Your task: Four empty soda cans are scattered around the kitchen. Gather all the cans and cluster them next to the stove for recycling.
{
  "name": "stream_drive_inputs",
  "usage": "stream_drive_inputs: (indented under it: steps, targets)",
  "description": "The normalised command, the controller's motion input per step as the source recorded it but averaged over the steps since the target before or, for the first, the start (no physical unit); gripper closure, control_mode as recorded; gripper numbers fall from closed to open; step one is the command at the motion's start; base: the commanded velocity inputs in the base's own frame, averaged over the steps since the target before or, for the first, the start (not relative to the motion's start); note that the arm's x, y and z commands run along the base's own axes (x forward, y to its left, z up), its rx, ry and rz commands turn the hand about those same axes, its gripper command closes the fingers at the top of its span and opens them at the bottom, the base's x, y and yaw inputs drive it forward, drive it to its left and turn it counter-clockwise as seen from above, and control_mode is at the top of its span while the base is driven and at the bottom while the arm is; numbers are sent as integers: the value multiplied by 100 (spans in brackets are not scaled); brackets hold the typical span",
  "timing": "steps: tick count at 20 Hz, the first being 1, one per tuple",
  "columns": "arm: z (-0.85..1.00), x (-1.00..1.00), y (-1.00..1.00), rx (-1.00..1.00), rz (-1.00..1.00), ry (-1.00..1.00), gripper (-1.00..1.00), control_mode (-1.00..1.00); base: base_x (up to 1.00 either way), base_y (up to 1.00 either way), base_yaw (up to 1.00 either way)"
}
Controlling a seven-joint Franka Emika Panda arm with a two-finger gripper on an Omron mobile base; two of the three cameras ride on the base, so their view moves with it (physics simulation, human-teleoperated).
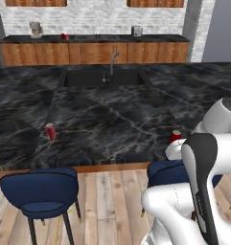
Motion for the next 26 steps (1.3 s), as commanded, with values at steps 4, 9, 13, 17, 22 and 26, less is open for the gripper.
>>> stream_drive_inputs:
  steps: [4,9,13,17,22,26]
  targets:
    - [0,0,0,0,0,0,-100,100,44,32,-15]
    - [0,0,0,0,0,0,-100,100,43,37,-15]
    - [0,0,0,0,0,0,-100,100,34,27,-16]
    - [0,6,6,-1,-4,0,-100,-100,18,17,-12]
    - [0,21,18,-5,-14,0,-100,-100,0,0,0]
    - [0,12,1,-4,-6,0,-100,-100,0,0,0]
